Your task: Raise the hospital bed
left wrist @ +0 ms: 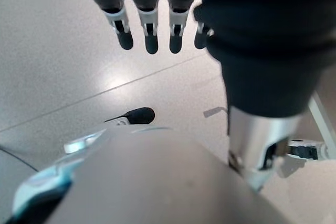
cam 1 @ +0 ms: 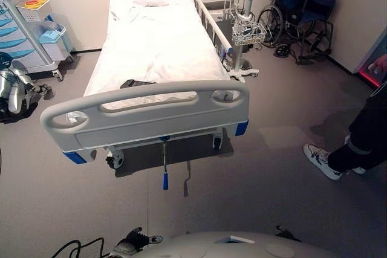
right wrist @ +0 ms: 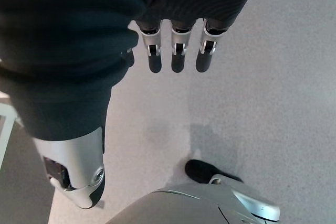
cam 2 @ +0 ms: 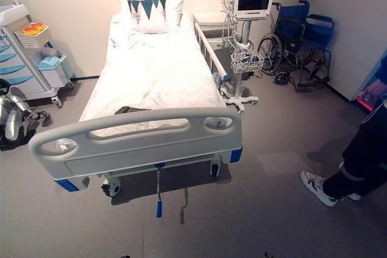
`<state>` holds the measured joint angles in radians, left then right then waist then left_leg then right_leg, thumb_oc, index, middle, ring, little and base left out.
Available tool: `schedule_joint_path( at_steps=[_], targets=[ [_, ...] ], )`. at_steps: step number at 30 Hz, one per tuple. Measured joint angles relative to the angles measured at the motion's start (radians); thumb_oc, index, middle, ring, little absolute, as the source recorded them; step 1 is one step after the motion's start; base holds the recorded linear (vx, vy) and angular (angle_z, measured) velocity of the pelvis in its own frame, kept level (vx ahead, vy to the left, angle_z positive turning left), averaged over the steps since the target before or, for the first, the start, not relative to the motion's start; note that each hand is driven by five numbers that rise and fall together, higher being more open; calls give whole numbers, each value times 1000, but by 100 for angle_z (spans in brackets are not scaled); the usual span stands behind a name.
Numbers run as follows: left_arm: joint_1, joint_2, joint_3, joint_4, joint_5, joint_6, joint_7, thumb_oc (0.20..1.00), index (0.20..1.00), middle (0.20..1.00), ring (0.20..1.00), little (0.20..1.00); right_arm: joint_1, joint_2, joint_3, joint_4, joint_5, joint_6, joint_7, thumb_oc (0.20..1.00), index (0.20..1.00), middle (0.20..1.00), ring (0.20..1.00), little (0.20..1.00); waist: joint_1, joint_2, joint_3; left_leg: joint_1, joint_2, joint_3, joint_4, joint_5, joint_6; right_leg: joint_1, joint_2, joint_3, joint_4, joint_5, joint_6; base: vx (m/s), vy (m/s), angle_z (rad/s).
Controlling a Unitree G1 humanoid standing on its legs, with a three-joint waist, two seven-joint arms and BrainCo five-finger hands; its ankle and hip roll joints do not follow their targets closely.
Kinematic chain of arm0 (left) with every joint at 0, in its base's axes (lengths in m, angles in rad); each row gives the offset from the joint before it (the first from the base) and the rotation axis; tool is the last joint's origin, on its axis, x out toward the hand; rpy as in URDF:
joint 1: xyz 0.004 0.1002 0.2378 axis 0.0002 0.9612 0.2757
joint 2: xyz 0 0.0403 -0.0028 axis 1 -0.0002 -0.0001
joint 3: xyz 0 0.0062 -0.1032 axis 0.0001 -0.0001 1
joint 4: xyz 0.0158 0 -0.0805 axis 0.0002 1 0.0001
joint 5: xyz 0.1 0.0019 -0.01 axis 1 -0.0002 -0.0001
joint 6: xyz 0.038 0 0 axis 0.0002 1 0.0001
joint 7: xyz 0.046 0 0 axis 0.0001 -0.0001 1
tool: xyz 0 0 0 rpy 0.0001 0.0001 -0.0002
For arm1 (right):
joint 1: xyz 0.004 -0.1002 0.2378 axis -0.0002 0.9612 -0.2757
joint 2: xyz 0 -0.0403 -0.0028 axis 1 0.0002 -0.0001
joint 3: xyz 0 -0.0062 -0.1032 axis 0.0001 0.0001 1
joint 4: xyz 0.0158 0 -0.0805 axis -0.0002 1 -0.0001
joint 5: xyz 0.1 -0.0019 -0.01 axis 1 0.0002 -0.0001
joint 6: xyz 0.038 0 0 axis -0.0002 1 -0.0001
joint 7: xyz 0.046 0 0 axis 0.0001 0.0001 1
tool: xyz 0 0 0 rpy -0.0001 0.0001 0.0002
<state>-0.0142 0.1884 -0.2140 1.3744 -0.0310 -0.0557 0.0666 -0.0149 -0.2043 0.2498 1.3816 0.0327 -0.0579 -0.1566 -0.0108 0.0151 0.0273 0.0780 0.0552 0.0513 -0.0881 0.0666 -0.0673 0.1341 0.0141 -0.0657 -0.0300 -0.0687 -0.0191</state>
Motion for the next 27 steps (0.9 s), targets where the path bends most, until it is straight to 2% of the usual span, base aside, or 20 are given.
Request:
schedule_joint_path(
  at_steps=[8, 11, 14, 16, 20, 23, 27],
  targets=[
    [-11, -3, 1, -3, -6, -7, 4, 1000, 1000, 1000, 1000, 1000, -9, -9, -2, 1, 1, 1, -2, 1000, 1000, 1000, 1000, 1000, 0, 7, 17, -50, 1, -1, 8, 1, 1, -54, 0, -2, 18, -2, 2, -58, 4, 0],
    [-28, -1, 3, -8, -37, -11, 5, 1000, 1000, 1000, 1000, 1000, -24, -16, -2, 4, 1, 1, -3, 1000, 1000, 1000, 1000, 1000, 0, 8, 57, -64, 0, -1, 16, 5, 1, -66, 0, -8, 24, 2, 1, -150, 6, 3],
    [-62, 0, 2, -9, -71, -15, 5, 1000, 1000, 1000, 1000, 1000, -64, -31, -2, 8, 3, 1, -6, 1000, 1000, 1000, 1000, 1000, -1, 12, 88, -140, 3, -3, 42, 9, 3, -144, 0, -14, 59, 0, 3, -145, 5, 1],
    [-90, 3, 2, -9, -97, -19, 7, 1000, 1000, 1000, 1000, 1000, -103, -47, -2, 6, 14, 1, -9, 1000, 1000, 1000, 1000, 1000, -1, 12, 132, -192, 5, -5, 56, 20, 4, -196, 2, -17, 82, 6, -1, -110, 4, 1],
    [-134, 9, 0, -25, -142, -23, 23, 1000, 1000, 1000, 1000, 1000, -168, -54, -3, -3, 41, -5, -32, 1000, 1000, 1000, 1000, 1000, 1, 2, 179, -278, 8, -9, 75, 25, 4, -296, 1, -21, 127, -4, 2, -142, 16, 1],
    [-174, 7, -5, -44, -154, -27, 40, 1000, 1000, 1000, 1000, 1000, -214, -52, -3, -4, 59, -6, -44, 1000, 1000, 1000, 1000, 1000, 1, 2, 229, -307, 6, -11, 62, 50, 8, -339, 0, -22, 150, 2, 2, -125, 13, 0],
    [-222, 7, -27, -81, -183, -38, 65, 1000, 1000, 1000, 1000, 1000, -247, -55, -2, -6, 81, -9, -68, 1000, 1000, 1000, 1000, 1000, 0, 3, 261, -356, 2, -8, 64, 58, 13, -400, -5, -21, 175, 2, 1, -101, 23, -2]
  ],
)
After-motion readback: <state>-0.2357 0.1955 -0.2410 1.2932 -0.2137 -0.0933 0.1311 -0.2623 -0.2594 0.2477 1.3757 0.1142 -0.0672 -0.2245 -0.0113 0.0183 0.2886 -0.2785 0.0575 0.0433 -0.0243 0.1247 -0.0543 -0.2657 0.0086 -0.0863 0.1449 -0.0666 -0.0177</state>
